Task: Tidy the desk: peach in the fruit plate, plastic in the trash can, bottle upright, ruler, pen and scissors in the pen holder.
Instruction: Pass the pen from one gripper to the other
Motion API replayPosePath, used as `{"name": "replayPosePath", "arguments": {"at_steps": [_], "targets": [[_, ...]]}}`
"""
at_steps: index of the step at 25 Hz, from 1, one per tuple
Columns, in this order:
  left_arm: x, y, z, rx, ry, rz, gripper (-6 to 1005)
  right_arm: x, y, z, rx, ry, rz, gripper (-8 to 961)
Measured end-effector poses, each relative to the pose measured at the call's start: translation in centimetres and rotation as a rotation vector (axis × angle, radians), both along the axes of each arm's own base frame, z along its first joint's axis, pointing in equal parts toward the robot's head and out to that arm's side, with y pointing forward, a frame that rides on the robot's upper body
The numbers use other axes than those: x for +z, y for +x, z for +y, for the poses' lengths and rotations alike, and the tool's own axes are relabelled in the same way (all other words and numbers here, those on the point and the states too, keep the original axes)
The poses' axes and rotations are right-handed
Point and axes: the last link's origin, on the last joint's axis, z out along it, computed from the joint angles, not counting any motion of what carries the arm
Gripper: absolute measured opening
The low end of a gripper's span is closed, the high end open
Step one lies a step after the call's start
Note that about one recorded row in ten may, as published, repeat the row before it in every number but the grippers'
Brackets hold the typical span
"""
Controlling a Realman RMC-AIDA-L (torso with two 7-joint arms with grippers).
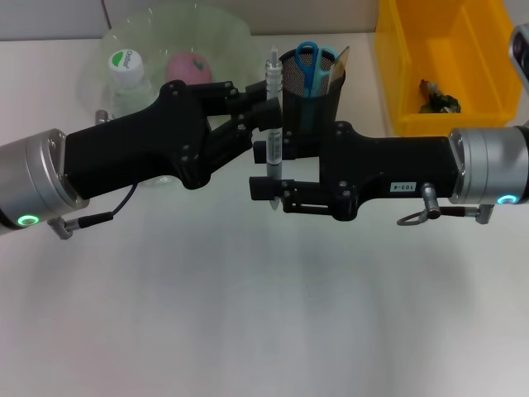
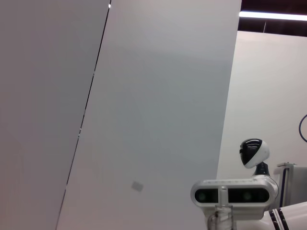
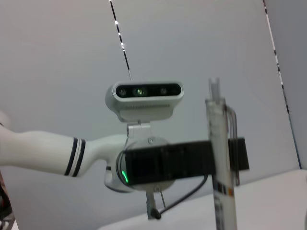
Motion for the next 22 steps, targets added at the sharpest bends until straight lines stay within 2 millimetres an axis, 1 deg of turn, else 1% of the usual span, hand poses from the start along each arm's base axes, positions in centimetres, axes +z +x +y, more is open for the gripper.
{"name": "replayPosePath", "arguments": {"at_steps": [5, 15, 20, 22], "targets": [[-0.10, -0.10, -0.07, 0.003, -0.004, 0.004, 175, 0.30, -0.13, -0.09, 0.003, 0.000, 0.021, 370], [-0.20, -0.19, -0.10, 0.008, -0.009, 0.003, 174, 0.14, -0.05, -0.18, 0.004, 0.002, 0.021, 349], [-0.23, -0.17, -0.11, 0.007, -0.010, 0.003, 185, 0.05, -0.04, -0.25, 0.006, 0.000, 0.020, 149], [-0.33, -0.14, -0.17, 0.004, -0.015, 0.006, 192, 0.00, -0.04, -0.27, 0.010, 0.001, 0.018, 147]]}}
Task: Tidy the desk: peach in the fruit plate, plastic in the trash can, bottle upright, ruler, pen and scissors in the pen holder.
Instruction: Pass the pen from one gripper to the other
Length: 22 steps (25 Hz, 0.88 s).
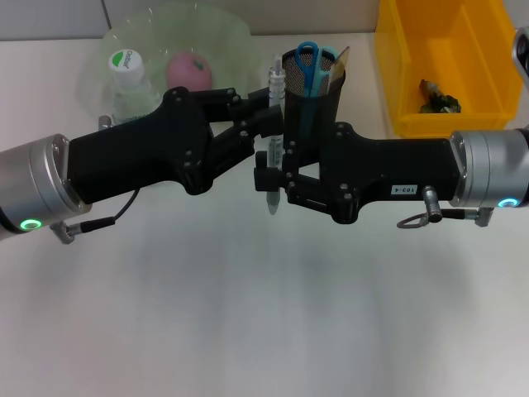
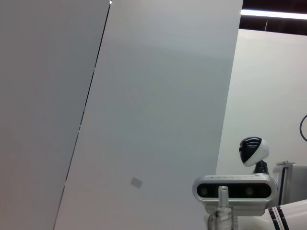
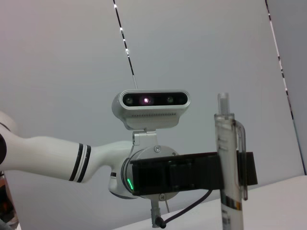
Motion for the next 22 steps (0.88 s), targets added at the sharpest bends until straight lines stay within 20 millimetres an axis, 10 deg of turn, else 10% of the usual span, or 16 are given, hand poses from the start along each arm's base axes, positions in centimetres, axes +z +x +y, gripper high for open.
{"name": "replayPosePath", "arguments": {"at_steps": [22], "targets": [[0.09, 0.04, 0.18, 0.006, 0.007, -0.004, 364, 0.00, 0.35, 0.15, -0.005, 0.029, -0.004, 139]]}}
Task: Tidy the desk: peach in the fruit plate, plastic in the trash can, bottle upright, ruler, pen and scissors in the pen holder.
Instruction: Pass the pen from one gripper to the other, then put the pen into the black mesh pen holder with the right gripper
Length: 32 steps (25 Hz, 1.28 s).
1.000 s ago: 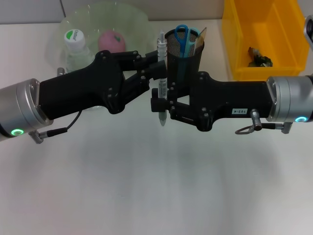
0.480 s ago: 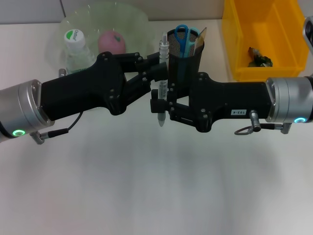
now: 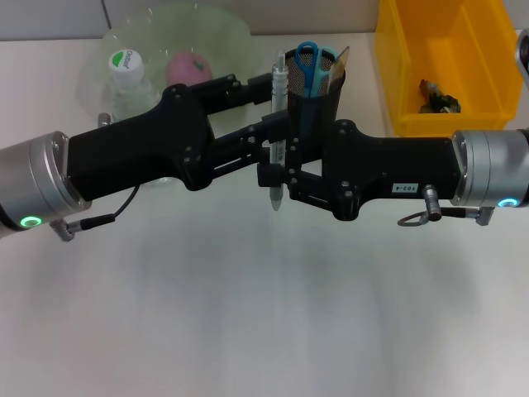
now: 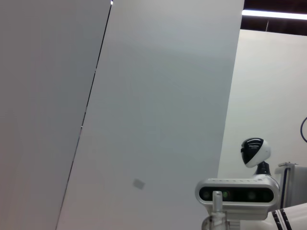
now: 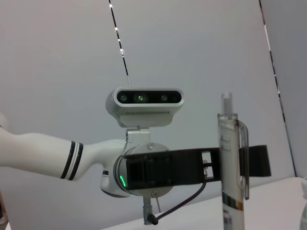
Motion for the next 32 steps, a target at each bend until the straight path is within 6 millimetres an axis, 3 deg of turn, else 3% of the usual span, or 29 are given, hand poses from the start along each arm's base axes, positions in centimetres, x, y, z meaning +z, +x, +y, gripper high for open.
{"name": "replayPosePath", "arguments": {"at_steps": [3, 11, 19, 32], "targets": [[0.1, -0.1, 0.1, 0.005, 0.006, 0.000, 513, 0.0, 0.3, 0.1, -0.002, 0.025, -0.003, 139], [0.1, -1.1, 0.2, 0.052, 0.040, 0.024, 648, 2.2, 1.8, 1.3, -0.139, 0.208, 0.121, 138], [-0.4, -1.7, 0.3, 0.080, 0.059, 0.047, 647, 4.5, 3.3, 3.1, -0.270, 0.373, 0.180, 138], [-0.5, -1.7, 0.5, 0.083, 0.062, 0.052, 651, 4.3, 1.4, 7.5, -0.312, 0.454, 0.079, 140]]}}
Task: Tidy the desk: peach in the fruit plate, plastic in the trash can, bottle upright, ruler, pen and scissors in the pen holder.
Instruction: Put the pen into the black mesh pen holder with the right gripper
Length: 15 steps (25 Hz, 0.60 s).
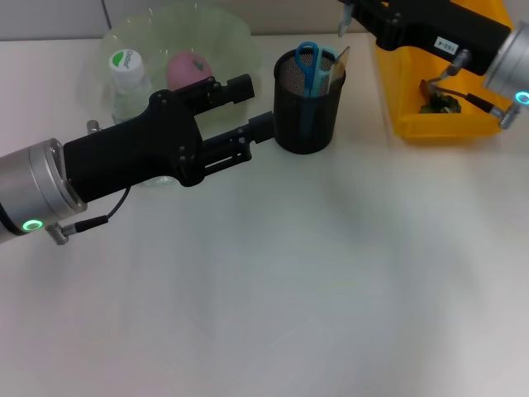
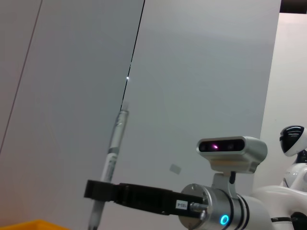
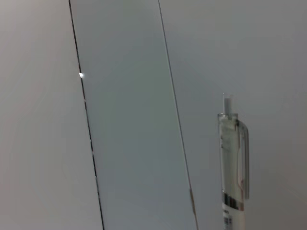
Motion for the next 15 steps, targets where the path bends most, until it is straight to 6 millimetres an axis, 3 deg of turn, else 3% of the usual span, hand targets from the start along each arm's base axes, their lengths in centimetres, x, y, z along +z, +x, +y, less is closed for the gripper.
{"name": "replayPosePath", "arguments": {"at_steps": [15], "targets": [[0.0, -0.1, 0.3, 0.014, 0.009, 0.011, 660, -1.5, -1.3, 2.0, -0.060, -0.048, -0.094, 142]]}}
